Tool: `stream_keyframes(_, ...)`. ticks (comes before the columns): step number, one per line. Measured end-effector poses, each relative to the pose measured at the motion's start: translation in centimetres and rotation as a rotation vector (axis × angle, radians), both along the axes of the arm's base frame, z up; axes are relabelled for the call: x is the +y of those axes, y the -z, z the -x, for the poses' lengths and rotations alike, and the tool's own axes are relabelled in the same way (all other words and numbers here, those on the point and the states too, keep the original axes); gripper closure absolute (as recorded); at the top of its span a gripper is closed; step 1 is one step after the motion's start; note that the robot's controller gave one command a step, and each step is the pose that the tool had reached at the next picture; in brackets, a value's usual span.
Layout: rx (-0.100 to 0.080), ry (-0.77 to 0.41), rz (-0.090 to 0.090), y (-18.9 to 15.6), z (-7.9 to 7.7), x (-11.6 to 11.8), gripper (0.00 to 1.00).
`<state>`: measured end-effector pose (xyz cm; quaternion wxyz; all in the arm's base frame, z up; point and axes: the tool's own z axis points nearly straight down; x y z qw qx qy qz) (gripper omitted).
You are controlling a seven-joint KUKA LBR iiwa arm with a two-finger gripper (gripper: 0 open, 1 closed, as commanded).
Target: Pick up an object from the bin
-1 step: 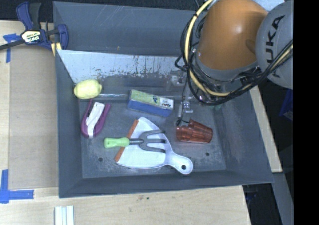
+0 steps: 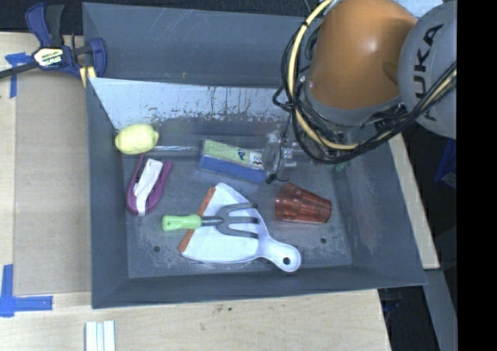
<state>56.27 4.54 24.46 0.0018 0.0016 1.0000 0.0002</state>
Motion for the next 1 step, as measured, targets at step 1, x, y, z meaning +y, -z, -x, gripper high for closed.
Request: stream_keyframes(1, 0.000, 0.000, 0.000, 0.00, 0.00, 0.00, 1.00)
